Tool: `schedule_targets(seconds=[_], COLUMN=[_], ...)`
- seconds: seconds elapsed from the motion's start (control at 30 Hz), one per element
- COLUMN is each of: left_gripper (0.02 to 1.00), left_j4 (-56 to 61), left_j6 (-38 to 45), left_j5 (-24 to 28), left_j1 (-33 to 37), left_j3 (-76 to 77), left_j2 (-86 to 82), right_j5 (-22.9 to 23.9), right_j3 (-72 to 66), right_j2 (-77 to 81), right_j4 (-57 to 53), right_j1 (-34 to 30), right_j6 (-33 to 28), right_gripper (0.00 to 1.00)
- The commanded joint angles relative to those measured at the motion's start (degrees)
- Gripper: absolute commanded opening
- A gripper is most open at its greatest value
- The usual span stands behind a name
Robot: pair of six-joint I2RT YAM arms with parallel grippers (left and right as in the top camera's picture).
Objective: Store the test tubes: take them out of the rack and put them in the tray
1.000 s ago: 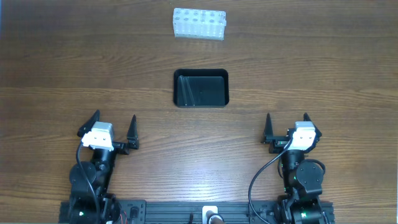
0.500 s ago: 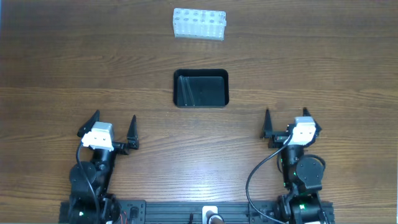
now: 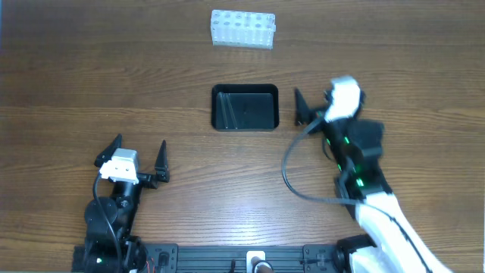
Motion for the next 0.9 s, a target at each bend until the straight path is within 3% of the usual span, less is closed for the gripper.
schedule_targets(seconds=[0.03, 0.17, 0.3, 0.73, 0.9], left_gripper=[1.000, 1.000, 0.998, 1.000, 1.000], left_j4=[-0.1, -0.1, -0.1, -0.1, -0.1], left_j6=[0.6, 0.6, 0.6, 0.6, 0.6], left_j5=[0.8, 0.8, 0.8, 0.8, 0.8], left_j1=[0.4, 0.4, 0.4, 0.4, 0.4], left_j3=[-0.2, -0.2, -0.2, -0.2, -0.2], left_j2=[-0.4, -0.4, -0.4, -0.4, -0.4], right_j5=[-1.9, -1.7, 1.8, 2.0, 4.9], right_j3=[10.2, 20.9, 32.4, 65.8, 71.0], right_j2=[12.2, 23.2, 33.2, 56.8, 61.2], right_j4=[-0.8, -5.0, -10.6, -27.4, -28.8], right_j1=[5.3, 8.4, 9.6, 10.7, 11.1], right_j6=[2.5, 6.3, 10.4, 12.4, 12.9], right_gripper=[0.993, 0.985, 0.974, 0.952, 0.945])
